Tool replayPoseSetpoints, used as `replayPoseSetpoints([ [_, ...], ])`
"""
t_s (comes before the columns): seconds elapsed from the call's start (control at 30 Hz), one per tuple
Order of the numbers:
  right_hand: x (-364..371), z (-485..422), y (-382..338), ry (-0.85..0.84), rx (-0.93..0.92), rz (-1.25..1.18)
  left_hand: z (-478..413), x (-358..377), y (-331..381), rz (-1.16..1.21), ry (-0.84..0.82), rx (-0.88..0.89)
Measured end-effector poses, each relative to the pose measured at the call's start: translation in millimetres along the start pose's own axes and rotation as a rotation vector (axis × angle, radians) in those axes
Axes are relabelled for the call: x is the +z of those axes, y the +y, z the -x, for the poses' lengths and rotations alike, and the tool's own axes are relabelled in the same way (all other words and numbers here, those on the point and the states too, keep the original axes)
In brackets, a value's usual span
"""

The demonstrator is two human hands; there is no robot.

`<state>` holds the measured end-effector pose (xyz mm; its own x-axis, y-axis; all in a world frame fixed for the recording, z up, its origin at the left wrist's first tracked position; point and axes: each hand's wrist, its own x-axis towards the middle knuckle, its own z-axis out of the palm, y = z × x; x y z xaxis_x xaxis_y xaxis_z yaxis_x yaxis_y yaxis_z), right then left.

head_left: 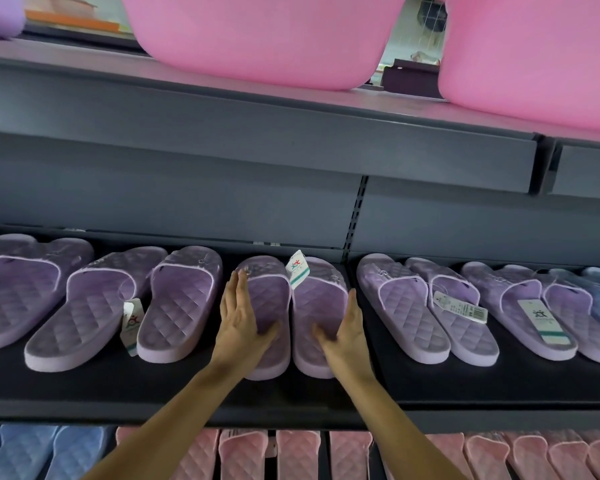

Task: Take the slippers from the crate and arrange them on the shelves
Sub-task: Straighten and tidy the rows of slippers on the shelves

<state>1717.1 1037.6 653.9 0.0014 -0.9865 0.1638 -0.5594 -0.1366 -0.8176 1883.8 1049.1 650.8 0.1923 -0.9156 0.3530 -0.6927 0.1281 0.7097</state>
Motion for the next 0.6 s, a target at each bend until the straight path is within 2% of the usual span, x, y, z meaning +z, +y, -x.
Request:
replayPoseSetpoints([
  [0.1, 2, -7, 2, 0.041, -0.012, 0.022, -6, 3, 3, 0.010, -0.001, -0.012],
  [0.6, 2, -26, 1, 0.027, 0.018, 0.115, -18, 9, 3, 0.040, 0.008, -0.018],
])
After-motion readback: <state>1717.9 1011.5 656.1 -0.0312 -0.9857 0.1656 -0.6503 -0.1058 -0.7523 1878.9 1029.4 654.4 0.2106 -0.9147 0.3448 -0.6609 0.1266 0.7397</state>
